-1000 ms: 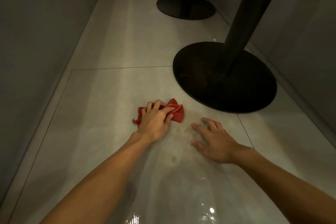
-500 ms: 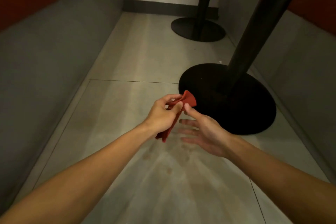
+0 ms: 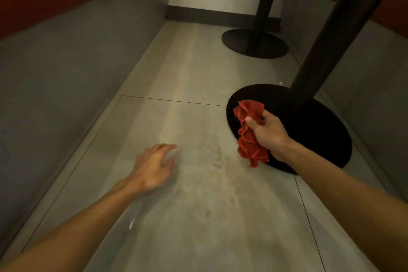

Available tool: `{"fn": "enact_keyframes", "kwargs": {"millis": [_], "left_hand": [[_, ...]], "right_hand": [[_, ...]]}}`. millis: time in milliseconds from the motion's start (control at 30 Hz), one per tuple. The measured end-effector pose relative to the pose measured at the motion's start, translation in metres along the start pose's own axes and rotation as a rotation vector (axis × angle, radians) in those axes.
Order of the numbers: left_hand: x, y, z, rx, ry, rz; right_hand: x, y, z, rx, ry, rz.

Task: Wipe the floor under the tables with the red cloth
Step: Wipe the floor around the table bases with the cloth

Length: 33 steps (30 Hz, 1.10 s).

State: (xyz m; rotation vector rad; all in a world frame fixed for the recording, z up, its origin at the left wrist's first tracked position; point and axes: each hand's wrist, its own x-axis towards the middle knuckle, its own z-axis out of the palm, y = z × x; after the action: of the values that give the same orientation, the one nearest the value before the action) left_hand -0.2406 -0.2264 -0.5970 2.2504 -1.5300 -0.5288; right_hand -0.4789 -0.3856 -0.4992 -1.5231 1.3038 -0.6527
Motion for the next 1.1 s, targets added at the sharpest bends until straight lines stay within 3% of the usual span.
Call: {"fn": "enact_keyframes", "kwargs": {"millis": [100,333,400,533,733,967,1100], "left_hand": [[-0.014,-0.040,0.015,0.274,-0.087,-0.139],[-0.017,-0.051,0.026,0.300,-0.098,-0.170],[-0.017,-0.052,0.027,0.314,-0.098,-0.171],[-0.016,-0.051,0.029,0.322,-0.098,-0.179],[-0.014,-0.053,0.028,0.303,-0.110,-0.167],[-0.014,-0.053,0.026,0.297,-0.128,-0.158],[-0.013,-0.051,0.026,0.291,-0.134,-0.168]], "right_hand": [[0.033,0.012,0.009,-0.322,0.025,-0.156],[0.047,0.066,0.093,-0.895,-0.161,-0.176],[0.033,0.078,0.110,-0.988,-0.144,-0.206],[0.017,0.084,0.128,-0.926,-0.160,-0.276],[-0.011,0.090,0.119,-0.903,-0.379,-0.407],[0.030,0.090,0.095,-0.963,-0.313,-0.221],[0.013,0.090,0.111,-0.910,-0.301,-0.249]]}}
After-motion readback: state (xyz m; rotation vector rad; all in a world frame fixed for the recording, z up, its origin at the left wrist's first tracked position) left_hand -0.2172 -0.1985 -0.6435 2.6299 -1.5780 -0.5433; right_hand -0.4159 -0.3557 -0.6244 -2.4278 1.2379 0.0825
